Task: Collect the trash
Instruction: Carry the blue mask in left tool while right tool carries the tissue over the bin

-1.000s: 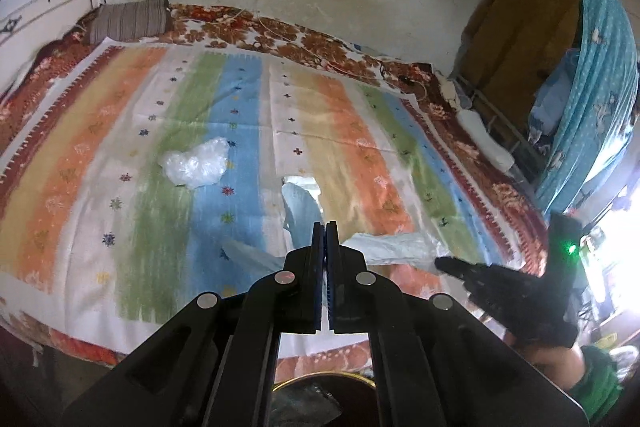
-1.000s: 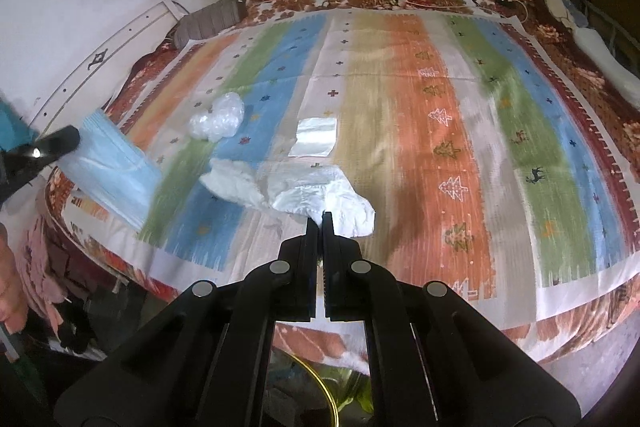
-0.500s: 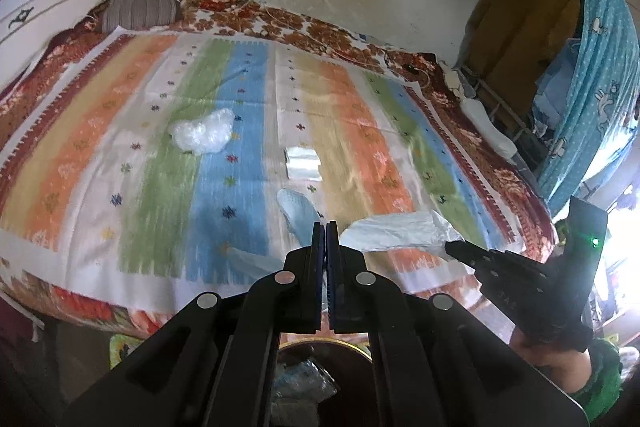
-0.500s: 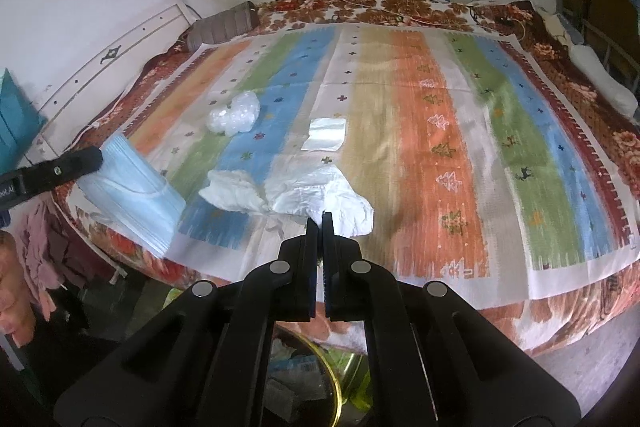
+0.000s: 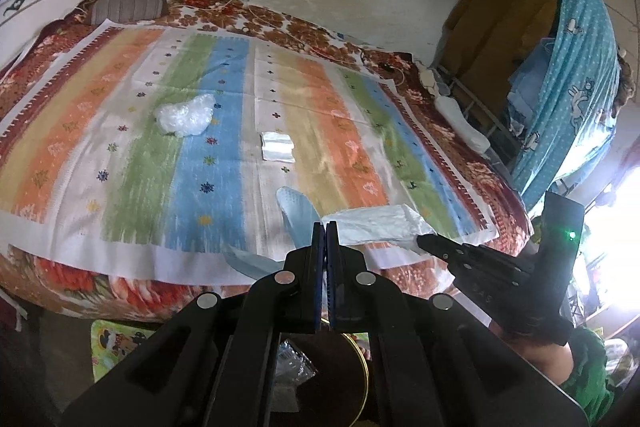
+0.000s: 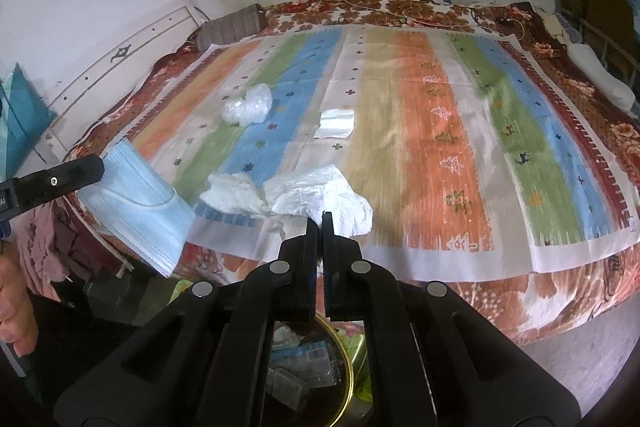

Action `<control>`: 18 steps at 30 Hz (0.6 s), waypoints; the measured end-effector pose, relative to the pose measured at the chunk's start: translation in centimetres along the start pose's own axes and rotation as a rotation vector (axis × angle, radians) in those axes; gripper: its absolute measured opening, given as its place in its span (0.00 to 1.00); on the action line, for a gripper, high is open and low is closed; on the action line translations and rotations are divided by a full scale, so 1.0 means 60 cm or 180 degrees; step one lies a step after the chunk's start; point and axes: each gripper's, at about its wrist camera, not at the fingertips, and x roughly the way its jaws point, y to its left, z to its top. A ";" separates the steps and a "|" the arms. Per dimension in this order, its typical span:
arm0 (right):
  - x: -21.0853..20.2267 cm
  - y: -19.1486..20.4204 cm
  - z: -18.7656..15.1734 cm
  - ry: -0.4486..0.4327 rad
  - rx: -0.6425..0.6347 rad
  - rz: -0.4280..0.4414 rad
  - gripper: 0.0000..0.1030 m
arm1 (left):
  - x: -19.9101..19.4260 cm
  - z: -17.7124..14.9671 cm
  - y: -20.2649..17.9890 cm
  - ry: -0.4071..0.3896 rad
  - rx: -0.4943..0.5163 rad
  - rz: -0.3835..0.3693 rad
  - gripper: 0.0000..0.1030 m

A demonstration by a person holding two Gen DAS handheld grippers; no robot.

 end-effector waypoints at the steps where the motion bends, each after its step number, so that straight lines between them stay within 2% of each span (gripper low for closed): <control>1: -0.003 0.002 -0.003 -0.0009 0.0004 -0.0003 0.01 | -0.003 -0.005 0.000 0.0003 -0.0011 -0.0028 0.00; 9: -0.027 0.015 -0.032 -0.0080 -0.0062 -0.0074 0.01 | -0.018 -0.049 -0.005 0.0058 -0.0030 -0.0062 0.01; 18: -0.028 0.030 -0.085 0.0102 -0.0086 -0.0065 0.01 | -0.008 -0.095 -0.011 0.0246 0.0004 0.0034 0.01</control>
